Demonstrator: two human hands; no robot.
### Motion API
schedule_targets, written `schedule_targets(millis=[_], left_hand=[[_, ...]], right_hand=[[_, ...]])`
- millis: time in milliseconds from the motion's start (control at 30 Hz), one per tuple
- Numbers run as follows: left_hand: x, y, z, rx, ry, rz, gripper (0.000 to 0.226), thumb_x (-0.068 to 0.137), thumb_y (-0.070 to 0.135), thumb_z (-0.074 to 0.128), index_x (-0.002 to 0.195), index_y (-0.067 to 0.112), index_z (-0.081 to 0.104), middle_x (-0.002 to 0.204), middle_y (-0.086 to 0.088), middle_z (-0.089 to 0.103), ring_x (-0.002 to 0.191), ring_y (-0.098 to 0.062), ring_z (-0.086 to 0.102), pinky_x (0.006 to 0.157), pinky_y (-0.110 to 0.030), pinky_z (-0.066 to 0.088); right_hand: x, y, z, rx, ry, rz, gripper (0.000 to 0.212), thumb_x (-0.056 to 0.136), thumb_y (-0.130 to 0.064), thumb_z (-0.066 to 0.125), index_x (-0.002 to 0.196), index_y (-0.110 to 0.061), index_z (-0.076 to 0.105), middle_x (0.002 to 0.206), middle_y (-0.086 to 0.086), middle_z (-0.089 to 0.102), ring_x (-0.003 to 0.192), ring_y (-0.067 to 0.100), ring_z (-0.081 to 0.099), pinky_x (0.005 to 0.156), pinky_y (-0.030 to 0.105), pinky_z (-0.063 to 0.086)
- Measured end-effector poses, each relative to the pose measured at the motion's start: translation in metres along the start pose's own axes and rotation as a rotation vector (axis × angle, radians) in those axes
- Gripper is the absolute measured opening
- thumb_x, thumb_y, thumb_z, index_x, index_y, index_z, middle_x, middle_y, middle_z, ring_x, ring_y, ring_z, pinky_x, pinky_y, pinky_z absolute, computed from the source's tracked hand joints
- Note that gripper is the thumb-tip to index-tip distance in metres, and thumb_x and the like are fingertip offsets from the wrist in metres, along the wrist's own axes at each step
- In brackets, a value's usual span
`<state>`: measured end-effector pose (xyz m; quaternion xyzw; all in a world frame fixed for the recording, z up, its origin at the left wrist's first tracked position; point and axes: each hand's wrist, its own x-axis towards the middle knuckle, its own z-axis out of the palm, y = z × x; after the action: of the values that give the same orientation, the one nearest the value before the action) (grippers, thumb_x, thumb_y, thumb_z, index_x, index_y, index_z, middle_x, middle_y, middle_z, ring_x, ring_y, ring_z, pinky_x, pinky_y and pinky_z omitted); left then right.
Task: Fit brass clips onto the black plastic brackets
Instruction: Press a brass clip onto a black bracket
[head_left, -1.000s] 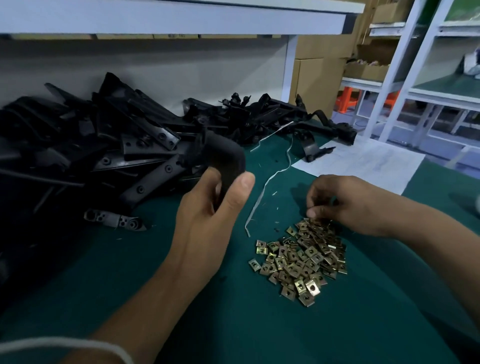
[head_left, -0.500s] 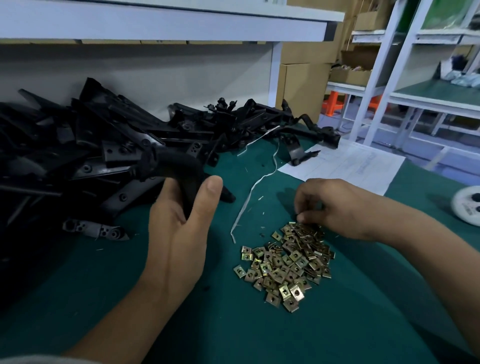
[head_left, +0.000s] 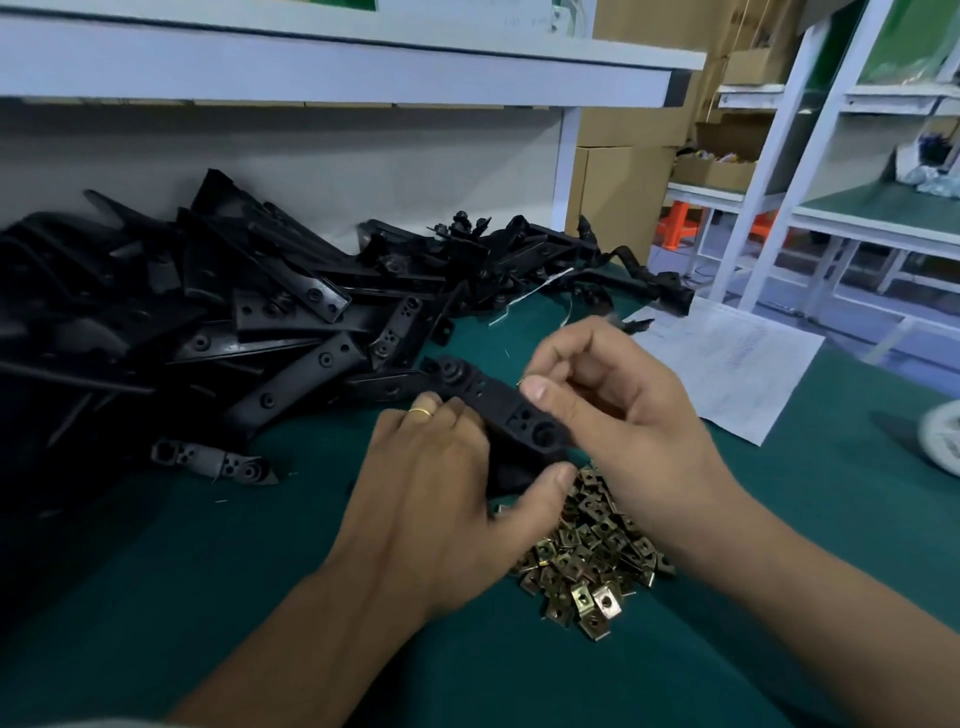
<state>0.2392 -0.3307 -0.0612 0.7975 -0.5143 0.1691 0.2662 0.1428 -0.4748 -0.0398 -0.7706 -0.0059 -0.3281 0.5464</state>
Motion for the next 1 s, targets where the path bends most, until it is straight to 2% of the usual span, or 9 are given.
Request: schedule_targets(millis=[67,167,233,333,400,467,567,667,1000], left_hand=[[-0.001,0.002,0.003,0.059,-0.039,-0.101,0.049,0.088,0.072,0.022,0.087,0.032,0.052,0.082,0.015,0.043,0.088,-0.011,0.036,0.086,-0.034,0.035],[-0.001,0.009,0.01,0.063,-0.046,-0.226,0.056,0.084,0.074,0.02,0.093,0.028,0.05,0.087,0.016,0.041,0.095,-0.01,0.034,0.101,-0.038,0.036],[-0.001,0.012,0.012,-0.013,-0.029,-0.263,0.055,0.082,0.077,0.023,0.092,0.027,0.044,0.086,0.018,0.042,0.093,-0.012,0.038,0.103,-0.039,0.035],[-0.001,0.011,0.011,-0.08,0.012,-0.25,0.052,0.084,0.077,0.027,0.097,0.031,0.046,0.084,0.022,0.049,0.088,-0.009,0.046,0.102,-0.04,0.035],[-0.001,0.009,0.009,-0.05,0.021,-0.234,0.045,0.083,0.072,0.032,0.098,0.032,0.049,0.08,0.022,0.053,0.085,-0.009,0.051,0.104,-0.042,0.036],[-0.001,0.008,0.009,-0.01,0.011,-0.217,0.041,0.08,0.067,0.037,0.098,0.031,0.047,0.079,0.023,0.047,0.084,-0.01,0.051,0.109,-0.045,0.035],[-0.003,0.011,0.011,0.007,-0.008,-0.151,0.038,0.078,0.061,0.046,0.104,0.033,0.05,0.084,0.022,0.047,0.09,-0.01,0.051,0.119,-0.049,0.027],[-0.003,0.01,0.013,0.047,-0.032,-0.12,0.044,0.077,0.059,0.046,0.109,0.029,0.049,0.088,0.018,0.048,0.094,-0.012,0.05,0.123,-0.05,0.02],[-0.002,0.006,0.012,0.065,-0.057,-0.104,0.047,0.077,0.06,0.043,0.111,0.027,0.049,0.093,0.017,0.051,0.1,-0.013,0.052,0.124,-0.05,0.017]], right_hand=[[-0.001,0.003,0.005,-0.003,0.064,0.005,0.005,0.099,-0.007,0.067,0.096,-0.009,0.063,0.085,0.02,0.059,0.08,0.042,0.054,0.069,0.043,0.049],[0.0,0.007,0.005,-0.021,0.102,0.022,0.006,0.096,-0.008,0.07,0.095,-0.012,0.068,0.085,0.014,0.065,0.082,0.039,0.06,0.073,0.032,0.053],[0.002,0.007,0.004,-0.015,0.104,0.04,0.006,0.094,-0.009,0.073,0.095,-0.015,0.072,0.086,0.011,0.069,0.084,0.038,0.063,0.076,0.033,0.056],[0.003,0.005,0.0,0.037,0.099,0.053,0.01,0.09,-0.009,0.076,0.098,-0.015,0.079,0.087,0.008,0.074,0.084,0.03,0.071,0.079,0.031,0.06],[0.003,0.004,-0.002,0.114,0.099,0.055,0.014,0.09,-0.004,0.074,0.102,-0.009,0.08,0.088,0.011,0.077,0.083,0.023,0.075,0.079,0.027,0.06],[0.003,0.004,-0.003,0.202,0.1,0.079,0.018,0.089,0.002,0.072,0.105,-0.002,0.078,0.09,0.015,0.078,0.083,0.023,0.078,0.078,0.025,0.061],[0.003,0.006,-0.004,0.232,0.099,0.115,0.022,0.086,0.002,0.073,0.107,-0.001,0.077,0.091,0.013,0.08,0.083,0.021,0.078,0.079,0.023,0.06],[0.004,0.006,-0.004,0.217,0.088,0.123,0.023,0.085,0.002,0.075,0.108,-0.002,0.078,0.091,0.011,0.08,0.081,0.017,0.078,0.078,0.02,0.059],[0.004,0.006,-0.007,0.22,0.015,0.162,0.023,0.085,-0.001,0.075,0.107,-0.002,0.079,0.094,0.016,0.08,0.089,0.025,0.078,0.082,0.026,0.061]])
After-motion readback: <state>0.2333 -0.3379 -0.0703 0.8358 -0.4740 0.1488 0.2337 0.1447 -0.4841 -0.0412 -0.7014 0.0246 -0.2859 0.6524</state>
